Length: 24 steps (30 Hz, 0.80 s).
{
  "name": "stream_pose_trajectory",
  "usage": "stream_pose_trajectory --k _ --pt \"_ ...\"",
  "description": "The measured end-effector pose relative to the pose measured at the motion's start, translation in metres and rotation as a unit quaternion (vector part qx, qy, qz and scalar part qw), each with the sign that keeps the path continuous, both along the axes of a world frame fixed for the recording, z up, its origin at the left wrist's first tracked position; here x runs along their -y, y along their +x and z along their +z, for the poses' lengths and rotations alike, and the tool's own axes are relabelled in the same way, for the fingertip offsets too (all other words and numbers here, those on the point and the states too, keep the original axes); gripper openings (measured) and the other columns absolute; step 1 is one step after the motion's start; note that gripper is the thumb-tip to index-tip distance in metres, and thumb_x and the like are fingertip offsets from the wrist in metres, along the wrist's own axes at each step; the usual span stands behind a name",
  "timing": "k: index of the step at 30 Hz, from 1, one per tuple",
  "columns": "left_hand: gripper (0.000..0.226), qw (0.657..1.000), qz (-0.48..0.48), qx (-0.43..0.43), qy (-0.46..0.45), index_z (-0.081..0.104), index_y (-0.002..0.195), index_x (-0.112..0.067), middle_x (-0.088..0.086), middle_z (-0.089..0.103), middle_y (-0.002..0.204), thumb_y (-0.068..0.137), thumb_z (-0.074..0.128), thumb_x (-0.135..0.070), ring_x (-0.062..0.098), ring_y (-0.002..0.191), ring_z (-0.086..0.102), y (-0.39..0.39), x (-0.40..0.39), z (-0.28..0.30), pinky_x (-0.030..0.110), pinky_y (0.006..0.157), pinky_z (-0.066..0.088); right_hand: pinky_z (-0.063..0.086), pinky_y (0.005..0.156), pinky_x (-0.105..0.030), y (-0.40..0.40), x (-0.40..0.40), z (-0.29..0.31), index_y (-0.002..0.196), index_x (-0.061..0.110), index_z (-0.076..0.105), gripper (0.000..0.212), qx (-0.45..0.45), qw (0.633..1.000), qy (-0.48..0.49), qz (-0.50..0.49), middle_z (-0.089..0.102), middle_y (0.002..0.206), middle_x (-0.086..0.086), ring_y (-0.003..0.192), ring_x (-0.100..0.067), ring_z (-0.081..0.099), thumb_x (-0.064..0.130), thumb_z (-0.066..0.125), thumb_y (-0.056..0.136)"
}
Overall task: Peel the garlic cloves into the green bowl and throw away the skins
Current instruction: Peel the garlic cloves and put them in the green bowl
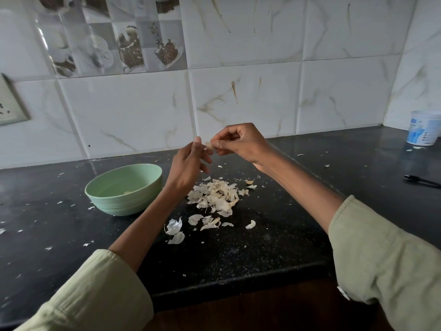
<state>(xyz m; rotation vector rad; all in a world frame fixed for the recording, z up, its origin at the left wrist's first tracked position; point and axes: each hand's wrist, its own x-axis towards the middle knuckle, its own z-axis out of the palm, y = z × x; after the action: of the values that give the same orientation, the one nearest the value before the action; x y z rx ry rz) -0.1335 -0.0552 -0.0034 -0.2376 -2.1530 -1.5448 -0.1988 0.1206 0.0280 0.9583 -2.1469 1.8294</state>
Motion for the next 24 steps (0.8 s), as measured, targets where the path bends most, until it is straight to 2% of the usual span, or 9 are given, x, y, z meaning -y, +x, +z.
stream_pose_trajectory --k 2,4,7,10,16,21,24 --pt "0.047 0.999 -0.003 -0.004 -0.039 0.068 0.105 -0.005 0.007 0.075 0.091 0.11 0.045 -0.045 0.017 0.067 0.069 0.001 -0.001 -0.001 0.016 0.057 0.047 0.063 0.083 -0.036 0.0 0.001 0.0 0.099 -0.002 0.078 0.017 -0.003 1.0 0.011 -0.004 0.077 0.095 -0.02 0.09 -0.031 0.077 0.004 0.083 0.084" --pt "0.033 0.998 0.005 -0.023 -0.06 0.066 0.104 -0.004 0.006 0.076 0.089 0.108 0.056 -0.036 0.021 0.069 0.071 0.0 0.0 -0.001 0.017 0.058 0.048 0.064 0.086 -0.04 0.0 0.001 0.0 0.098 -0.002 0.077 0.017 -0.003 1.0 0.026 -0.009 0.078 0.093 -0.017 0.09 -0.031 0.077 0.003 0.084 0.083" --pt "0.025 0.998 0.009 -0.039 -0.043 0.063 0.105 0.0 0.01 0.077 0.089 0.105 0.063 -0.025 0.02 0.069 0.071 0.001 0.001 0.0 0.015 0.058 0.048 0.064 0.086 -0.044 -0.001 0.003 -0.002 0.098 0.001 0.077 0.016 -0.001 0.999 0.032 -0.03 0.078 0.088 -0.014 0.084 -0.03 0.078 0.007 0.084 0.084" --pt "0.021 0.999 0.004 -0.039 -0.022 0.062 0.106 0.006 0.014 0.077 0.089 0.105 0.062 -0.015 0.016 0.067 0.07 0.002 0.001 0.002 0.014 0.057 0.048 0.065 0.082 -0.047 -0.001 0.009 -0.007 0.092 0.004 0.077 0.009 -0.05 0.996 0.055 -0.054 0.078 0.084 -0.009 0.078 -0.026 0.078 0.009 0.082 0.088" --pt "0.021 0.999 -0.015 -0.038 -0.01 0.066 0.104 0.007 0.016 0.078 0.088 0.104 0.063 -0.014 0.012 0.066 0.072 0.006 0.002 0.004 0.012 0.058 0.049 0.065 0.072 -0.038 0.003 0.01 -0.006 0.085 0.004 0.073 0.01 -0.16 0.979 0.092 -0.089 0.076 0.076 -0.004 0.066 -0.017 0.075 0.01 0.08 0.09" --pt "0.024 0.999 -0.038 -0.034 0.003 0.068 0.104 0.008 0.018 0.078 0.09 0.104 0.063 -0.015 0.011 0.067 0.072 0.007 0.0 0.006 0.013 0.06 0.05 0.065 0.072 -0.04 0.001 0.004 -0.003 0.089 0.0 0.073 0.01 -0.137 0.985 0.085 -0.067 0.076 0.078 -0.01 0.068 -0.026 0.076 0.007 0.08 0.089" --pt "0.026 0.998 -0.058 -0.028 0.017 0.067 0.108 0.01 0.02 0.078 0.092 0.105 0.063 -0.016 0.012 0.07 0.073 0.008 0.002 0.006 0.015 0.063 0.051 0.064 0.069 -0.036 0.0 0.002 -0.001 0.09 0.0 0.072 0.01 -0.127 0.987 0.082 -0.047 0.075 0.077 -0.009 0.067 -0.024 0.075 0.007 0.079 0.089"
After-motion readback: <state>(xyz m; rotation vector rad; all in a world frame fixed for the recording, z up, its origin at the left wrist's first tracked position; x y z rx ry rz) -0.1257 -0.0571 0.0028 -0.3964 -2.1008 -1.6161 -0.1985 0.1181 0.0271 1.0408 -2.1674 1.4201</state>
